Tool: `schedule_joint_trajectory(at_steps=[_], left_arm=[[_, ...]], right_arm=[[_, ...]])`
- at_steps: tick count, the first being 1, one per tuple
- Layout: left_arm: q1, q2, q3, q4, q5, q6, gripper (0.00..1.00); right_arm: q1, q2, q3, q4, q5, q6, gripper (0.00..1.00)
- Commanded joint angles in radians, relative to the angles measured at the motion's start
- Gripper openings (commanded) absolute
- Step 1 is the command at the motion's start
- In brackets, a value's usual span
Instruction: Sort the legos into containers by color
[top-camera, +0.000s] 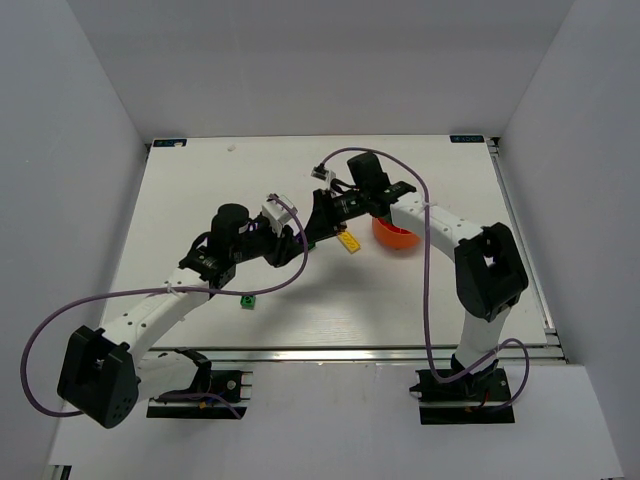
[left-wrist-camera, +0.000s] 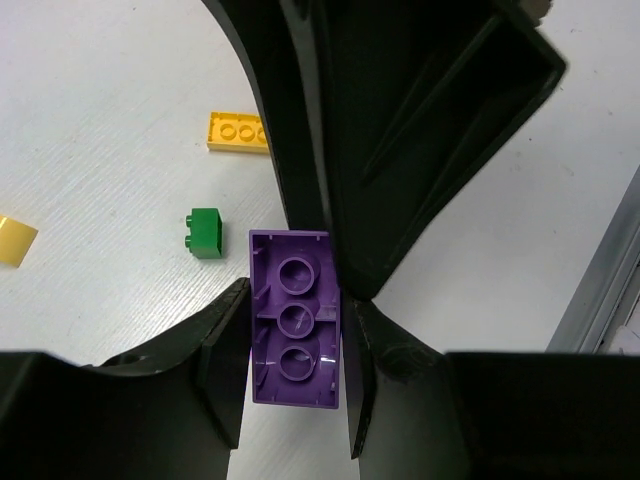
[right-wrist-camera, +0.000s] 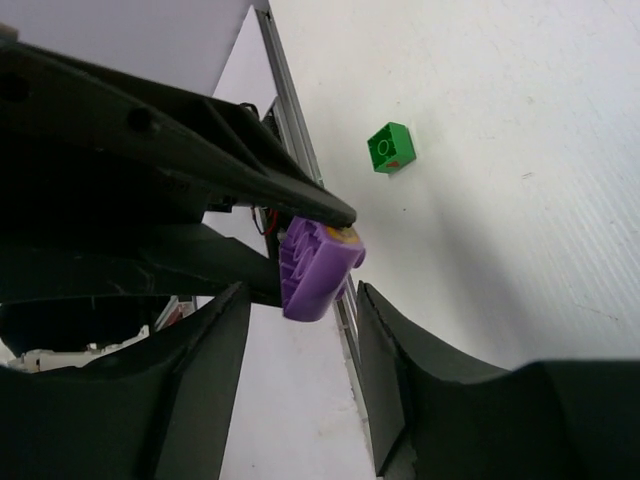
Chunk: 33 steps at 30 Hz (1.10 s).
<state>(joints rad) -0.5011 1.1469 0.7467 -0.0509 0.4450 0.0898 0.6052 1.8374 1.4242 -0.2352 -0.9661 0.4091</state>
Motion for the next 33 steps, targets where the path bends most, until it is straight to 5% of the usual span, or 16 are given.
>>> schedule_joint_trajectory(at_steps=[1, 10, 16, 23, 33], left_arm=[[-0.014, -0.006, 0.010, 0.019, 0.026, -0.005, 0.28], [-0.014, 0.004, 0.006, 0.028, 0.050, -0.021, 0.36], [-0.014, 0.013, 0.011, 0.028, 0.038, -0.019, 0.44], [-0.014, 0.014, 0.028, 0.025, 0.035, -0.033, 0.76], [-0.001, -0.117, 0.034, 0.005, -0.135, -0.078, 0.95]], right_arm=[[0.010, 0.014, 0.028, 0.019, 0.017, 0.014, 0.52], [0.010, 0.057, 0.053, 0.039, 0.007, 0.045, 0.40], [0.016, 0.063, 0.058, 0.039, -0.005, 0.048, 0.20], [0.007, 0.056, 0.047, 0.051, -0.028, 0.046, 0.05], [-0.108, -0.006, 0.082, -0.047, 0.053, -0.078, 0.00]])
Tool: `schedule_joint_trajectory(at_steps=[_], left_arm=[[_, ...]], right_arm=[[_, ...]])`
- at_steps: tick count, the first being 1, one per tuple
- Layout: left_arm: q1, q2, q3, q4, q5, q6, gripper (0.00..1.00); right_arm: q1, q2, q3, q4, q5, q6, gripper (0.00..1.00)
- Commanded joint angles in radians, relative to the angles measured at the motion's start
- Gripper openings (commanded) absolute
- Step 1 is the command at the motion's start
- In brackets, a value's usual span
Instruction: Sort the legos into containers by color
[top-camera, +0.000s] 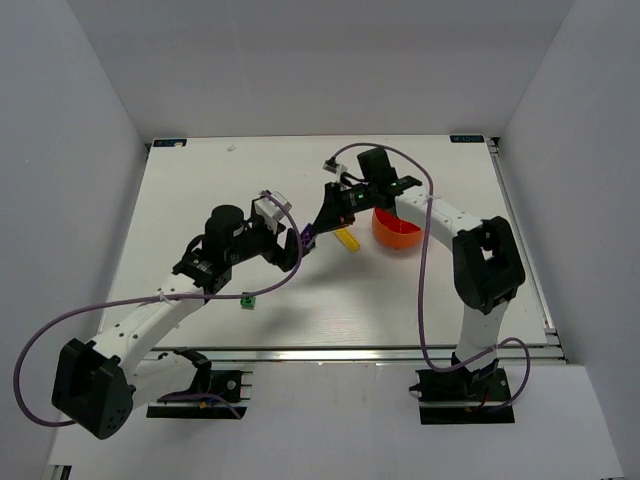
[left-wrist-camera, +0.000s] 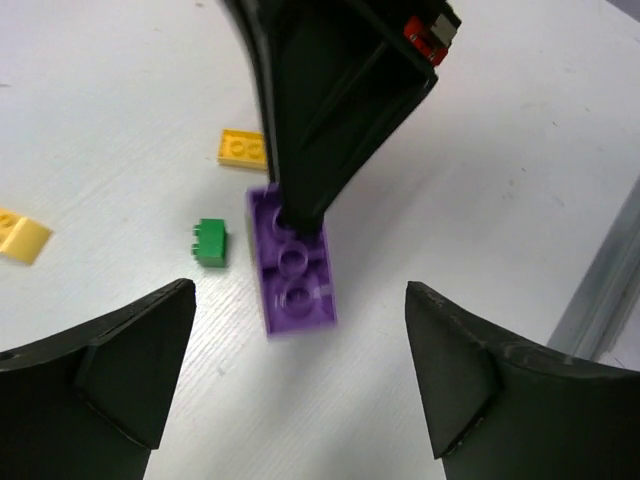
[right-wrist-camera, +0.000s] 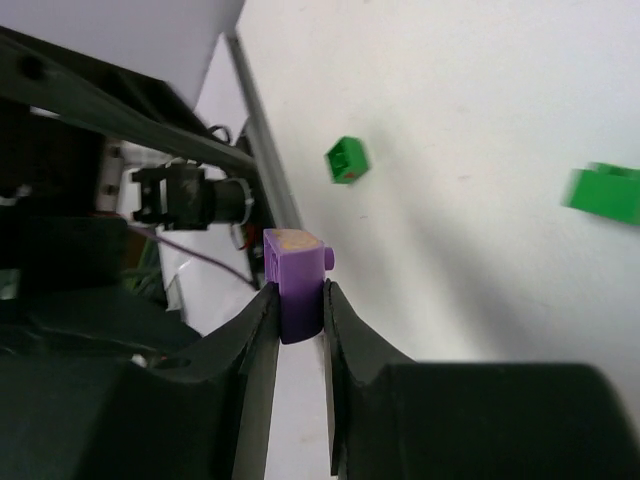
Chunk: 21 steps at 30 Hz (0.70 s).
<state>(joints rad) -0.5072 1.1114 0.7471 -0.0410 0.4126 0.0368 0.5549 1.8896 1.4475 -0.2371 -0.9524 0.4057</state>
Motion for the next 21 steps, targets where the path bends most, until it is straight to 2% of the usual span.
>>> schedule_joint_trajectory(at_steps=[1, 6, 13, 17, 21], left_arm=[[0.006, -0.082, 0.032, -0.017, -0.125, -0.025, 0.97], [0.006, -0.179, 0.023, -0.052, -0.221, -0.025, 0.98], [0.015, -0.263, 0.020, -0.279, -0.347, -0.135, 0.98], [0.015, -0.323, -0.038, -0.307, -0.383, -0.159, 0.98], [0.015, -0.383, -0.060, -0.295, -0.445, -0.157, 0.98]], right_arm=[[-0.070, -0.063, 0.068, -0.060, 0.055, -0.088, 0.00], [-0.228, -0.141, 0.079, -0.105, 0.129, -0.172, 0.00], [-0.381, -0.289, 0.077, -0.189, 0.300, -0.346, 0.00], [-0.460, -0.354, 0.062, -0.215, 0.478, -0.444, 0.00], [-0.486, -0.380, 0.039, -0.197, 0.650, -0.508, 0.00]])
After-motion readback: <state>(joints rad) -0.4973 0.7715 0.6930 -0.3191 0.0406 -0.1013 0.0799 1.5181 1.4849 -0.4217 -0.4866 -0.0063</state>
